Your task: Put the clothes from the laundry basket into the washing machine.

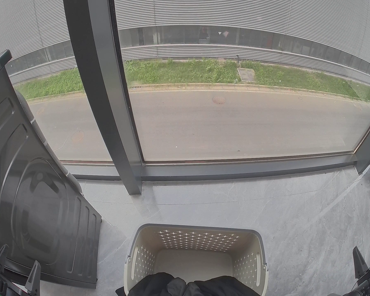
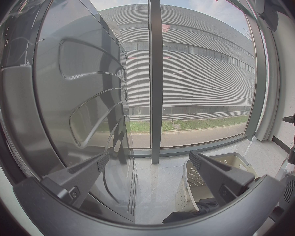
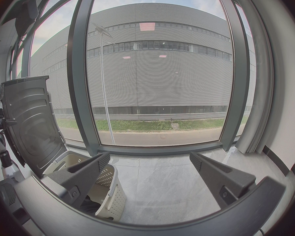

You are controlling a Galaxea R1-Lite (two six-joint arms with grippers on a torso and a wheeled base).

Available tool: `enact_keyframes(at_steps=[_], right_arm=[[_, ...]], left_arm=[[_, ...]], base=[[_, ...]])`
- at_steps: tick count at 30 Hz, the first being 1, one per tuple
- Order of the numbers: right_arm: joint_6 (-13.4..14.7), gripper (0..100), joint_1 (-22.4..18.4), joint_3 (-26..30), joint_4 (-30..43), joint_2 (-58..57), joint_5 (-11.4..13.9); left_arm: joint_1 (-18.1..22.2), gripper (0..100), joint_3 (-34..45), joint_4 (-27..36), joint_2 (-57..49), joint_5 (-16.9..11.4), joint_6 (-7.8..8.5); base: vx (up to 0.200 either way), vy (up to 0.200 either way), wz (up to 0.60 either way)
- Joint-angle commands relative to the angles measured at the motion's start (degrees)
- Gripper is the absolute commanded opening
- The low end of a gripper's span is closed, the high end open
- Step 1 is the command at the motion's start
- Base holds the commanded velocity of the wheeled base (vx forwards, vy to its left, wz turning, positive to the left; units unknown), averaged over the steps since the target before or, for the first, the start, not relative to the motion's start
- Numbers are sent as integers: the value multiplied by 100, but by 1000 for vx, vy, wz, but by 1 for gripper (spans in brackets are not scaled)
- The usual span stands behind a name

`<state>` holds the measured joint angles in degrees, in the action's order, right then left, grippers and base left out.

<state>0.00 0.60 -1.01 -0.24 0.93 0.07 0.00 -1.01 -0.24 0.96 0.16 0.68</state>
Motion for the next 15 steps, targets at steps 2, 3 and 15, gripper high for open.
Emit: enact_keyframes(at_steps=[2,3,15], right_arm=[[0,100,2,101,-2,-93,1],[0,100,2,101,-2,-93,1],[0,100,2,101,-2,-93,1]], left_arm=[[0,100,92,7,-96,2,2],[0,100,92,7,-96,2,2],[0,100,92,7,-96,2,2]], base=[[-100,0,0],[-200,0,0],[-200,0,0]])
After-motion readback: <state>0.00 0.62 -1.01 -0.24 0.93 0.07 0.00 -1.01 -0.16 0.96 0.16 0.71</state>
